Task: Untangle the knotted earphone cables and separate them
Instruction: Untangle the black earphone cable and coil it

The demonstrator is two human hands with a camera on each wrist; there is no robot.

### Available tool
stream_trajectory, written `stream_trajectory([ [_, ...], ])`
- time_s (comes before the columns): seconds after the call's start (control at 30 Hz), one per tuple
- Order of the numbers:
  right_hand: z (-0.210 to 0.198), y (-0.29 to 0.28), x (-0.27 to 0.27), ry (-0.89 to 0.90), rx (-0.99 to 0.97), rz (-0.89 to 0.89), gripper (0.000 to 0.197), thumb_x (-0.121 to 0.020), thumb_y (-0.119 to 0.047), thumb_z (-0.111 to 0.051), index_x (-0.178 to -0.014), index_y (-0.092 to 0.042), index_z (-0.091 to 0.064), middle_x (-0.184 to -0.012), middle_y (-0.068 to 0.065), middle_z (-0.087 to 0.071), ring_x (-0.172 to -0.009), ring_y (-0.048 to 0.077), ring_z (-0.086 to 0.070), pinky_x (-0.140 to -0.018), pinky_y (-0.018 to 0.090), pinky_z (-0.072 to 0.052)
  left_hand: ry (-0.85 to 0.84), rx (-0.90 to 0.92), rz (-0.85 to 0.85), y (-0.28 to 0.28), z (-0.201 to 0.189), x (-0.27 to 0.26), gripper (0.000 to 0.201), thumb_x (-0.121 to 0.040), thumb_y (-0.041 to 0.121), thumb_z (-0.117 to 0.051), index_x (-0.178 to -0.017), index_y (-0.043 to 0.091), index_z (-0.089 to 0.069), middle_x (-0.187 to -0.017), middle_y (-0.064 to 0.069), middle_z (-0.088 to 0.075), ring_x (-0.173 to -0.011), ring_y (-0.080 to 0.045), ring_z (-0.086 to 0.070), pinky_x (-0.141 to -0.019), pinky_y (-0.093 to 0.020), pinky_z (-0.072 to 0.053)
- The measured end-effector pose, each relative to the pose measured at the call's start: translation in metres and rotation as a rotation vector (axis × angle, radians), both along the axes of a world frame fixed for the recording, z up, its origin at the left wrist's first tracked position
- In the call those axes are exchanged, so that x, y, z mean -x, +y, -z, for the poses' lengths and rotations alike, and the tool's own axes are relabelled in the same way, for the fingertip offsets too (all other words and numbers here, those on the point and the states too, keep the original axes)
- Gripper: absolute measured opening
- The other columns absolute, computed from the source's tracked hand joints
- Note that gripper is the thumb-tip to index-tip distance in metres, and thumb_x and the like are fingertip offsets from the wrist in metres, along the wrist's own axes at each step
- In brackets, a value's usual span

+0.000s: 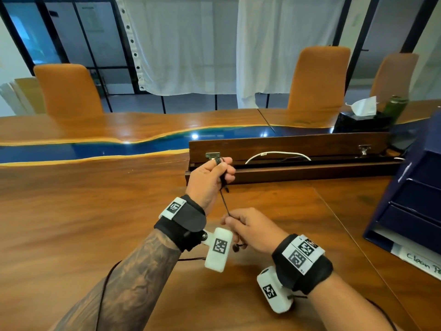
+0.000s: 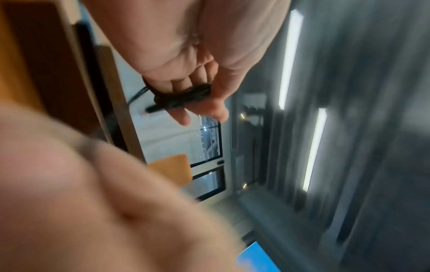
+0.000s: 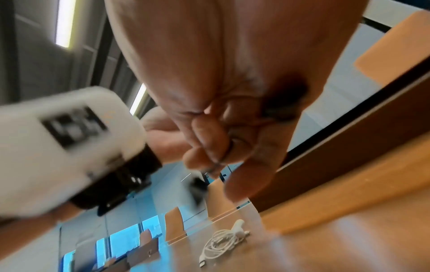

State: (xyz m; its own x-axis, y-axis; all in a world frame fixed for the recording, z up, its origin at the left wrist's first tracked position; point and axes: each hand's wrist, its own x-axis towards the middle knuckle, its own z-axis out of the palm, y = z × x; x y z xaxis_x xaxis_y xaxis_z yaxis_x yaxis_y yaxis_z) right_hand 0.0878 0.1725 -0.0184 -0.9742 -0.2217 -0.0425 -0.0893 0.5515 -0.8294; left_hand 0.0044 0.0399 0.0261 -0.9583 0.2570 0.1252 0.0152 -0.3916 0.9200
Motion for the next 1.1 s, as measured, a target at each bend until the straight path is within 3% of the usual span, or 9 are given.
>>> stream_trajectory([
  [0.1, -0.017, 0.011, -0.002, 0.155, -0.215, -0.005, 0.024, -0.104, -0.032, -0.052, -0.090, -0.021, -0.069, -0.067, -0.007, -0.061, -0.061, 0.010, -0.055, -0.064, 0.033, -0.050, 0.187, 0.415, -0.073, -0.008, 0.015, 0.005, 0.024, -0.104, 0.010, -0.048, -0.103, 0.013, -0.071, -0.068, 0.004, -0.058, -0.065, -0.011, -0.052, -0.081, -0.036, -0.049],
  [0.23, -0.048, 0.031, -0.001, 0.433, -0.467, 0.049, 0.022, -0.102, -0.039, -0.054, -0.095, -0.030, -0.073, -0.081, -0.012, -0.068, -0.076, 0.006, -0.060, -0.071, 0.037, -0.052, 0.284, 0.698, 0.170, -0.012, 0.015, -0.009, 0.023, -0.103, 0.008, -0.046, -0.091, 0.005, -0.065, -0.070, -0.002, -0.060, -0.062, -0.009, -0.053, -0.066, -0.023, -0.045],
  [0.43, -0.059, 0.039, 0.000, 0.672, -0.518, 0.100, 0.016, -0.096, -0.041, -0.062, -0.092, -0.037, -0.076, -0.076, -0.011, -0.054, -0.073, 0.007, -0.052, -0.061, 0.030, -0.045, 0.250, 0.742, 0.334, -0.008, -0.003, -0.024, 0.040, -0.107, 0.020, -0.033, -0.081, 0.011, -0.061, -0.066, 0.004, -0.062, -0.061, -0.011, -0.045, -0.059, -0.024, -0.039],
  [0.53, -0.056, 0.042, 0.001, 0.690, -0.454, 0.108, 0.013, -0.095, -0.038, -0.063, -0.096, -0.034, -0.076, -0.079, -0.011, -0.055, -0.074, 0.007, -0.053, -0.062, 0.030, -0.047, 0.207, 0.716, 0.388, -0.006, -0.005, -0.025, 0.041, -0.107, 0.024, -0.033, -0.081, 0.011, -0.062, -0.073, -0.005, -0.066, -0.064, -0.013, -0.045, -0.060, -0.029, -0.038],
  [0.7, -0.058, 0.043, -0.004, 0.688, -0.376, 0.049, 0.014, -0.092, -0.043, -0.063, -0.090, -0.036, -0.076, -0.075, -0.013, -0.055, -0.073, 0.005, -0.054, -0.061, 0.028, -0.045, 0.169, 0.568, 0.320, -0.010, -0.001, -0.020, 0.035, -0.106, 0.018, -0.040, -0.086, 0.002, -0.062, -0.076, -0.011, -0.065, -0.064, -0.014, -0.047, -0.061, -0.029, -0.040],
  [0.8, -0.062, 0.042, -0.007, 0.639, -0.379, 0.010, 0.016, -0.092, -0.044, -0.064, -0.093, -0.033, -0.076, -0.074, -0.012, -0.057, -0.072, 0.007, -0.055, -0.062, 0.032, -0.049, 0.136, 0.485, 0.243, -0.011, 0.005, -0.019, 0.034, -0.106, 0.016, -0.041, -0.080, 0.008, -0.061, -0.069, 0.004, -0.066, -0.065, -0.008, -0.055, -0.064, -0.028, -0.042],
  [0.87, -0.064, 0.042, -0.006, 0.647, -0.390, 0.001, 0.013, -0.093, -0.041, -0.065, -0.092, -0.033, -0.075, -0.074, -0.012, -0.056, -0.072, 0.007, -0.055, -0.063, 0.031, -0.048, 0.138, 0.504, 0.273, -0.009, 0.008, -0.021, 0.037, -0.108, 0.020, -0.038, -0.084, 0.006, -0.061, -0.069, 0.003, -0.065, -0.068, -0.013, -0.054, -0.064, -0.027, -0.043],
  [1.0, -0.063, 0.052, 0.005, 0.679, -0.361, 0.114, 0.015, -0.094, -0.037, -0.063, -0.094, -0.028, -0.075, -0.078, -0.012, -0.057, -0.075, 0.007, -0.055, -0.066, 0.032, -0.049, 0.067, 0.533, 0.457, 0.001, 0.004, -0.035, 0.053, -0.110, 0.041, -0.025, -0.080, 0.011, -0.058, -0.067, -0.005, -0.048, -0.060, -0.016, -0.040, -0.060, -0.029, -0.036],
  [1.1, -0.052, 0.054, 0.011, 0.588, -0.138, 0.136, 0.015, -0.098, -0.029, -0.062, -0.097, -0.024, -0.076, -0.084, -0.008, -0.065, -0.081, 0.010, -0.061, -0.072, 0.031, -0.050, 0.024, 0.398, 0.529, 0.002, -0.009, -0.038, 0.036, -0.100, 0.035, -0.039, -0.071, 0.015, -0.050, -0.058, 0.001, -0.031, -0.055, -0.016, -0.025, -0.056, -0.030, -0.026],
])
